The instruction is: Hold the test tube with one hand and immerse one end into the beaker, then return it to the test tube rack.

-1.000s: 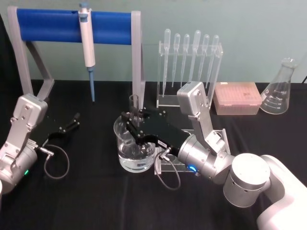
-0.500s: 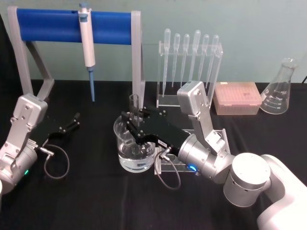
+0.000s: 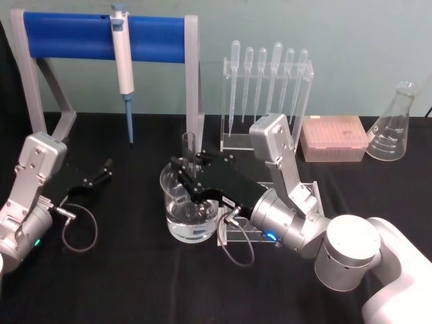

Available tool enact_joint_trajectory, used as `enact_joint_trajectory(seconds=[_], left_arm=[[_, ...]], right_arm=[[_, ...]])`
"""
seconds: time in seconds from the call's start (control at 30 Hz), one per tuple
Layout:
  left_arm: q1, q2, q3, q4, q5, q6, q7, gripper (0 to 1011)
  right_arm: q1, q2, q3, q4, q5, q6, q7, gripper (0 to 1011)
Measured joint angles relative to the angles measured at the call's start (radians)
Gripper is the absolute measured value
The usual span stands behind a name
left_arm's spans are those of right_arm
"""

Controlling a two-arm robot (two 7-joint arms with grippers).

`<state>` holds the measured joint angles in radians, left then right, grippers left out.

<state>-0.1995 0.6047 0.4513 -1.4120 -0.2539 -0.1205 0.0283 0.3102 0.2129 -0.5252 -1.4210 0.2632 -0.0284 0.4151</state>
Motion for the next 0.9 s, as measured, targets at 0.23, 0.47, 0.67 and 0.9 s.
enact_joint_trajectory(seconds=[0.23,0.47,0.67,0.9], left_arm=[[0.0,0.0,0.0,0.0,0.0,0.0,0.0,1000],[0.0,0.0,0.0,0.0,0.0,0.0,0.0,1000],[0.0,0.0,0.0,0.0,0.0,0.0,0.0,1000],[0.0,0.0,0.0,0.0,0.0,0.0,0.0,1000]], right_arm=[[0.0,0.0,0.0,0.0,0.0,0.0,0.0,228],[0.0,0.0,0.0,0.0,0.0,0.0,0.0,228],[0.0,0.0,0.0,0.0,0.0,0.0,-0.001,228],[0.0,0.0,0.0,0.0,0.0,0.0,-0.001,228]])
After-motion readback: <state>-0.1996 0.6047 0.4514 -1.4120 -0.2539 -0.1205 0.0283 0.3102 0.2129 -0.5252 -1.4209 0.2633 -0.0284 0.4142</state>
